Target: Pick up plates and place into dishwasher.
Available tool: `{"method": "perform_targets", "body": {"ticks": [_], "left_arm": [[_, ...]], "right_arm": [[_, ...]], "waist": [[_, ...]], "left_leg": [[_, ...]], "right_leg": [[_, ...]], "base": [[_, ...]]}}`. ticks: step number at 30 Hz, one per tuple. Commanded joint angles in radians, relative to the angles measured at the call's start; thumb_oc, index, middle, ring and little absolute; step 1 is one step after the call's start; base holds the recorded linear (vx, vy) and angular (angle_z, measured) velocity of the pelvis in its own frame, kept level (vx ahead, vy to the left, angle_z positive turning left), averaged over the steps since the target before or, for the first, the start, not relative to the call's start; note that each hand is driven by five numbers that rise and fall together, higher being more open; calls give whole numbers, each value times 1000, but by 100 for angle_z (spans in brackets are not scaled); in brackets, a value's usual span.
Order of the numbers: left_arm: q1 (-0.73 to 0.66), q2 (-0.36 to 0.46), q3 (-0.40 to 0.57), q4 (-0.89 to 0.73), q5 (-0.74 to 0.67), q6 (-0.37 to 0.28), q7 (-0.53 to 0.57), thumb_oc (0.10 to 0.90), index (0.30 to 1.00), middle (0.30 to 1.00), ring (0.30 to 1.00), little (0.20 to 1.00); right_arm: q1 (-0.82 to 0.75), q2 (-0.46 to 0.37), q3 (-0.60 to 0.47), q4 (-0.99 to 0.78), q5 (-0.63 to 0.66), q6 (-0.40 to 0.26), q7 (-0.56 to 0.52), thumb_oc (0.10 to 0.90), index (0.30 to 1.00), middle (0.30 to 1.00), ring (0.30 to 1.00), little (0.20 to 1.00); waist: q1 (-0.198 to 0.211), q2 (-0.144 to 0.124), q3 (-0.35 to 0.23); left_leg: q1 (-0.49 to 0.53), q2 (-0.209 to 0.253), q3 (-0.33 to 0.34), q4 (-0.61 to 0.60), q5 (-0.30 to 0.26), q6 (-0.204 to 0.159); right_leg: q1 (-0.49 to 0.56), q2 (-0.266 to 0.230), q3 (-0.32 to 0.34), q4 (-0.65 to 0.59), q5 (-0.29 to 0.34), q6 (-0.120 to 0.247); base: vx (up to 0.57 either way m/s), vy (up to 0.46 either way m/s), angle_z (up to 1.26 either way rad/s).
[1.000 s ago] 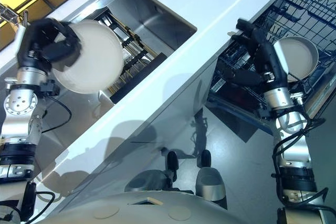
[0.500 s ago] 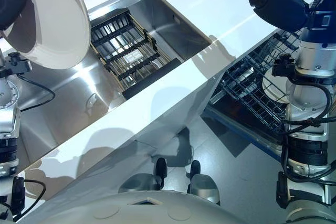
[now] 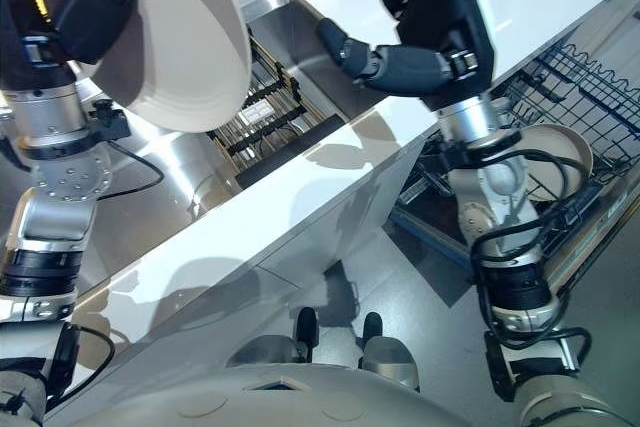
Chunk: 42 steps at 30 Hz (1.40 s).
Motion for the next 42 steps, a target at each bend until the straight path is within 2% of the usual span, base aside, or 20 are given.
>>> {"method": "perform_targets", "body": {"ticks": [1,5,11,18,20,23,24,26,27,28,31,33,38,40,42], "left_arm": [[-139,-12,-45,-8,97,3,140,100,300,300,300,200],[-147,-31,-89,11,164,58,187,100,300,300,300,200],[-156,-26,-124,59,259,113,299,100,300,300,300,200],[-133,17,-143,171,325,133,374,100,300,300,300,200],[-123,36,-146,209,317,129,389,100,300,300,300,200],[-111,46,-147,265,312,123,404,100,300,300,300,200],[-103,49,-147,291,308,114,417,100,300,300,300,200],[-93,44,-145,305,315,111,425,100,300,300,300,200],[-83,41,-142,316,323,109,438,100,300,300,300,200],[-76,32,-141,321,330,113,443,100,300,300,300,200],[-70,17,-144,325,347,121,452,100,300,300,300,200],[-73,10,-149,314,347,136,444,100,300,300,300,200],[-83,8,-152,286,333,162,411,100,300,300,300,200],[-79,6,-147,280,333,161,404,100,300,300,300,200],[-74,4,-140,274,332,153,398,100,300,300,300,200]], "right_arm": [[-115,50,8,-34,57,-58,-31,800,900,900,900,900],[-94,89,51,-7,68,-24,-25,800,900,900,900,900],[-66,121,96,34,163,35,2,800,900,900,900,900],[-34,142,116,58,243,43,41,800,900,900,900,900],[-35,139,115,61,263,21,50,800,900,900,900,900],[-38,146,107,54,253,-60,40,800,900,900,900,900],[-41,141,96,48,229,-129,19,800,900,900,900,900],[-44,141,81,33,170,-216,-27,800,900,900,900,900],[-48,137,63,19,100,-312,-82,800,900,900,900,900],[-55,134,44,6,48,-378,-143,800,900,900,900,900],[-72,131,16,-3,-47,-473,-235,800,900,900,900,900],[-79,127,6,-5,-75,-495,-270,800,900,900,900,900],[-78,116,6,-6,-80,-455,-268,800,900,900,900,900],[-70,110,7,-1,-65,-419,-245,800,900,900,900,900],[-59,104,15,4,-37,-353,-206,800,900,900,900,900]], "waist": [[3,20,-173],[0,20,-177],[-2,21,-178],[1,23,-180],[4,24,-179],[6,26,-177],[5,27,-177],[5,30,-178],[3,33,-179],[1,36,-179],[-2,43,-180],[-4,45,-183],[-9,48,-184],[-10,47,-184],[-11,46,-185]], "left_leg": [[37,-16,52,1,-137,-13],[39,-15,52,1,-136,-11],[42,-16,49,1,-135,-11],[45,-18,55,1,-135,-12],[45,-18,62,1,-135,-13],[47,-16,73,1,-136,-15],[53,-16,78,1,-145,-16],[52,-14,84,1,-144,-16],[52,-13,90,1,-145,-16],[53,-13,94,2,-146,-15],[49,-13,100,3,-141,-12],[47,-13,100,5,-143,-10],[49,-15,99,4,-144,-8],[49,-16,99,4,-144,-9],[49,-16,97,4,-144,-9]], "right_leg": [[-3,89,-40,110,-177,-23],[-3,90,-34,112,-177,-23],[0,90,-31,108,-174,-25],[5,88,-36,89,-162,-22],[7,87,-44,81,-157,-22],[11,86,-51,70,-151,-20],[18,85,-53,64,-156,-18],[18,84,-54,59,-152,-16],[17,83,-53,55,-149,-16],[16,83,-48,52,-147,-16],[10,85,-38,50,-139,-18],[7,86,-31,51,-141,-19],[7,87,-26,56,-144,-20],[7,86,-27,56,-145,-19],[6,86,-24,60,-146,-19]], "base": [[0,0,0],[0,0,0],[0,0,0],[16,-3,-3],[36,0,-9],[24,1,-17],[52,4,-22],[37,9,-19],[29,18,-12],[25,18,-9],[-2,17,-14],[-4,9,-15],[8,-4,-6],[0,0,0],[0,0,0]]}}
